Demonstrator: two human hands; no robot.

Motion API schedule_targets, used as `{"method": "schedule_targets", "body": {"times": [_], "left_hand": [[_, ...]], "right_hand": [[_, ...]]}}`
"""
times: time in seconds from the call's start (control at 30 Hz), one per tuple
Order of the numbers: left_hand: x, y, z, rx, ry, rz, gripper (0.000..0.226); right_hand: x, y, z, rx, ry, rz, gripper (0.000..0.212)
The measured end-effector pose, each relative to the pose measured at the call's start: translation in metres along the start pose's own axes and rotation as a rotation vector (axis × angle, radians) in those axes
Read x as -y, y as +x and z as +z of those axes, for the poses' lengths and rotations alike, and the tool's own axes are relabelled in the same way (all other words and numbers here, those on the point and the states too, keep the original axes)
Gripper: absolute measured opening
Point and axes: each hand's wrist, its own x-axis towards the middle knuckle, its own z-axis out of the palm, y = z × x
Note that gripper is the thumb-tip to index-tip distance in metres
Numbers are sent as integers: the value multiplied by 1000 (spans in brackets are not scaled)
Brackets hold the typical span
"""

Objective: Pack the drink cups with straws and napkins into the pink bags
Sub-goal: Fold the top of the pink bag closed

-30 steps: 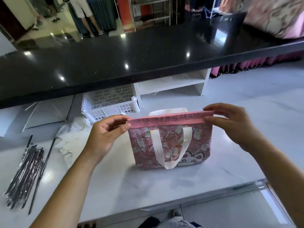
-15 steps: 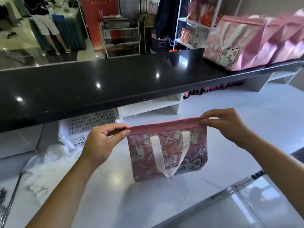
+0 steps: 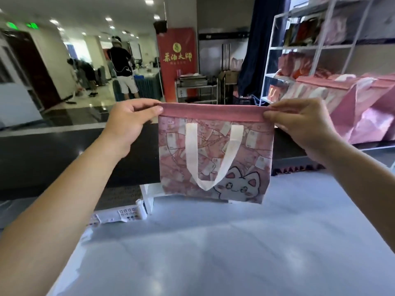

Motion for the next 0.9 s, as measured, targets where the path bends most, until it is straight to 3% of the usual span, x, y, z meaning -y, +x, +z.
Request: {"method": "schedule_targets", "body": {"times": [0.17,0.3,0.43,0.57,0.73,0.8,0.9], "left_hand": [[-11,55,59,-63,147,-147,14],[-5,76,99,-113,162,-329,15],[5,92,124,-144,133,-389,18],[-6,82,141,4,111,-362,56],[7,-12,155,315,-30,-251,101],[30,-62,166,286,-72,-234,115],[56,-111,201,117,61,-197,128]], "right_hand": [[-34,34,-10,-29,-68,-95,11],[-62,45,-8,-30,-132,-111,12],[-80,53,0,-37,-103,-88,13],[-85,55,1,156,57,-16,23],[-111,36,-9,400,102,23,66],[-126,24,-13,428,108,46,70],[-134,16,-8,384,161,91,56]]}}
